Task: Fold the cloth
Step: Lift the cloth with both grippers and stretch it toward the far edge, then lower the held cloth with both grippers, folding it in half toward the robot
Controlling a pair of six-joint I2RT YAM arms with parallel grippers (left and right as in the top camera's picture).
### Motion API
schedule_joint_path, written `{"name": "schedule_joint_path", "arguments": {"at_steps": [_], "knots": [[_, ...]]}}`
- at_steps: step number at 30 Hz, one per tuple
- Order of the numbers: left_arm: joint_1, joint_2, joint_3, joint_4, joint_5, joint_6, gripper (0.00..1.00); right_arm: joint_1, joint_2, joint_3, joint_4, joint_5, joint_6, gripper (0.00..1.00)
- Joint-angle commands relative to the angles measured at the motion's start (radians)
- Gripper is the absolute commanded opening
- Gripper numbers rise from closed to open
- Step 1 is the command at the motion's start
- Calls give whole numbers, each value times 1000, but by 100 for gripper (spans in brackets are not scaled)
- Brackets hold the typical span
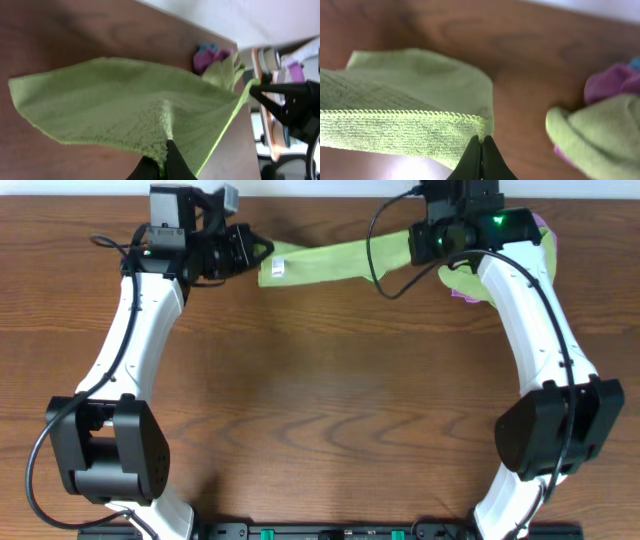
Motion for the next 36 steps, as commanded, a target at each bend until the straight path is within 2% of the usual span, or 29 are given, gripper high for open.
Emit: {"name": "schedule_joint_path", "arguments": {"at_steps": [1, 13, 18, 28, 36], "knots": [[4, -16, 20, -78, 45, 110, 6, 16, -17, 14, -58, -29, -41, 1], [4, -17, 20, -447, 30, 378, 6, 32, -17, 4, -304, -164, -98, 2], [4, -17, 20, -562, -68, 451, 5, 50, -17, -61, -320, -193, -114, 2], [4, -17, -20, -672, -140, 514, 6, 82, -33, -299, -263, -242, -124, 2], [4, -17, -227, -663, -158, 521, 6, 89, -66, -430, -226, -242, -127, 2]]}}
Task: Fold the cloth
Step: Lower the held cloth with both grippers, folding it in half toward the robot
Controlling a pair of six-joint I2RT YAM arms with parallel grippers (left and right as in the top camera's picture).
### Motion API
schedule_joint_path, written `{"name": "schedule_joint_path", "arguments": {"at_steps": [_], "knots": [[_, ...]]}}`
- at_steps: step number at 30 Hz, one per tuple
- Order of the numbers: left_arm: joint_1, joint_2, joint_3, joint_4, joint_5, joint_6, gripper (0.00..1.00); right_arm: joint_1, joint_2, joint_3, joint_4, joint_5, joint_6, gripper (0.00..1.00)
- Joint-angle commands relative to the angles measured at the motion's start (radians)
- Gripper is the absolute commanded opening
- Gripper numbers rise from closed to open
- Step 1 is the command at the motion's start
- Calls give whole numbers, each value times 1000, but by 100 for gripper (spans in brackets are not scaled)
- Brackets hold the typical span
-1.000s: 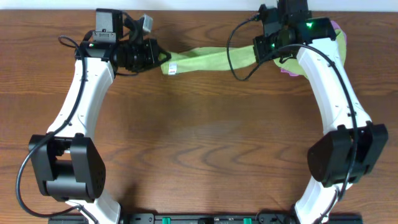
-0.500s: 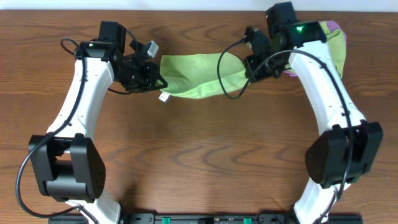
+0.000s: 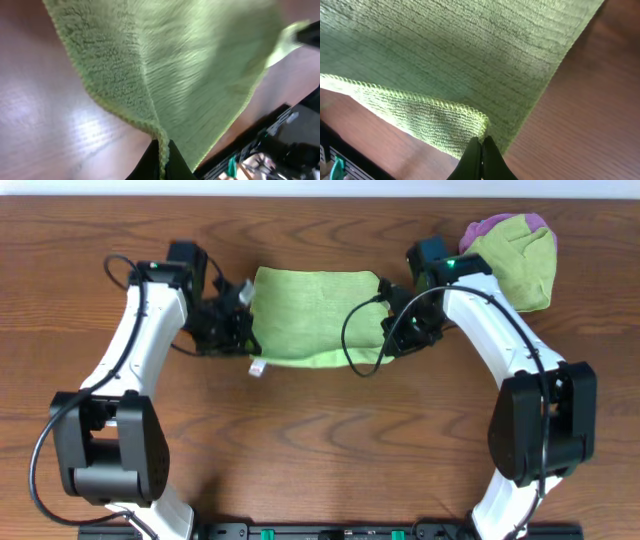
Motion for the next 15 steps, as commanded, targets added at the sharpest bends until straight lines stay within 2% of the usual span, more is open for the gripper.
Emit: {"name": "schedule_joint_path", "arguments": {"at_steps": [1, 10, 15], "knots": [[3, -12, -80, 5, -20, 26, 6, 9, -44, -52, 10, -21, -18, 2], [3, -12, -168, 12, -18, 29, 6, 13, -120, -254, 101, -33, -1, 2], [3, -27, -167, 29, 6, 9, 6, 14, -140, -268, 179, -27, 37, 2]]}}
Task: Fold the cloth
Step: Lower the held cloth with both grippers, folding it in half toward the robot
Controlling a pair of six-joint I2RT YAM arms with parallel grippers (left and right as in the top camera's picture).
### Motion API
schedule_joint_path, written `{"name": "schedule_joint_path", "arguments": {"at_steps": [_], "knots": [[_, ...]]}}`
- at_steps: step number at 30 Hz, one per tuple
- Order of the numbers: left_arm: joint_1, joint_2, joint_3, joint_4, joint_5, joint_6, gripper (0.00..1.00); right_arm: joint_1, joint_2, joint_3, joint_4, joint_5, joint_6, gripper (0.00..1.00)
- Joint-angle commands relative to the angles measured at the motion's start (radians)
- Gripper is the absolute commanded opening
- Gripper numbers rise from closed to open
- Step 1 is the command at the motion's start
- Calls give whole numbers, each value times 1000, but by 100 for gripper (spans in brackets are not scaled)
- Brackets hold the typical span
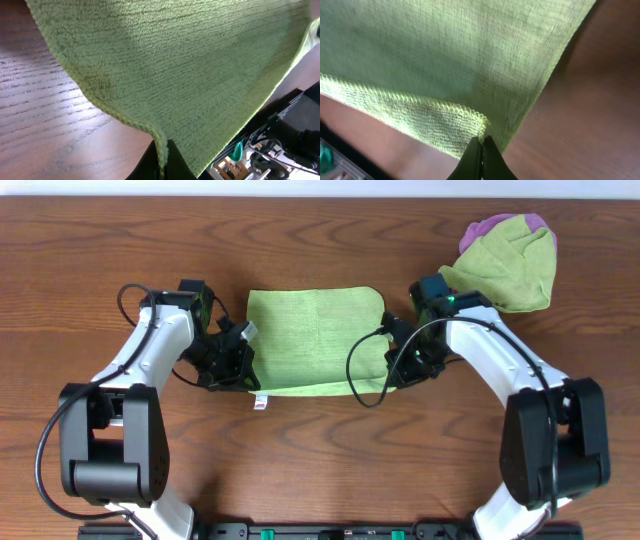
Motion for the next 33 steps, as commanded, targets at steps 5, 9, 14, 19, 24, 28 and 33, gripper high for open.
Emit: {"name": "schedule_joint_path", "arguments": {"at_steps": [5, 9, 14, 19, 24, 28, 33], "knots": [[3, -67, -4, 116, 16, -111, 6, 10, -35, 1, 163, 18, 72, 1], [3, -81, 3, 273, 6, -257, 6, 10, -35, 2, 284, 102, 89, 1], [3, -80, 3, 461, -5, -380, 6, 10, -34, 2, 438, 184, 117, 1], [2, -80, 3, 565, -62, -441, 5, 10, -34, 2, 558, 196, 124, 1], [1, -79, 3, 671, -86, -475, 6, 10, -34, 2, 642, 253, 134, 1], [0, -65, 3, 735, -106, -501, 6, 10, -22, 2, 691, 272, 135, 1], [-8, -21, 3, 794, -109, -520, 6, 10, 18, 3, 743, 277, 142, 1]]}}
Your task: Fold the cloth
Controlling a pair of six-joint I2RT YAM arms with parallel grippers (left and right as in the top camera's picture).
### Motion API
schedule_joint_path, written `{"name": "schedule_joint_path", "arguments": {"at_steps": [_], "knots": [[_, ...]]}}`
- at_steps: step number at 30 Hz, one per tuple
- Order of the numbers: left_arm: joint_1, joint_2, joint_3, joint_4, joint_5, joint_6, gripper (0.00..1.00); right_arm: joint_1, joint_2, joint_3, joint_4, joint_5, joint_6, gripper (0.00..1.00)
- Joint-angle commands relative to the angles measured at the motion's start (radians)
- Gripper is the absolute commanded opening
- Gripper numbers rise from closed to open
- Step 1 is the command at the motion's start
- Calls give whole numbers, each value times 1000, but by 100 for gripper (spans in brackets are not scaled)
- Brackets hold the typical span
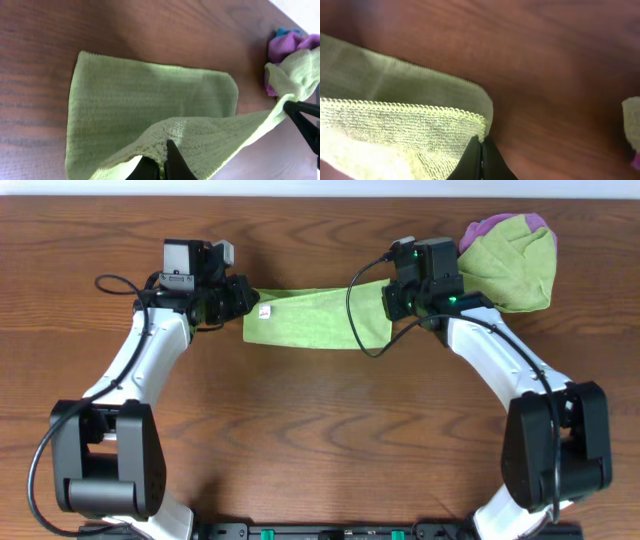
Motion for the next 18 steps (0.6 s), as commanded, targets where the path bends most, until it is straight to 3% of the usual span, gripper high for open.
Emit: {"name": "schedule_joint_path", "arguments": {"at_steps": [1, 18], "knots": [[-10, 52, 3, 35, -26, -27, 6, 10, 36, 3, 21, 40, 21, 1], [-18, 160, 3, 197, -126, -53, 6, 10, 234, 98, 131, 74, 20, 1]]}}
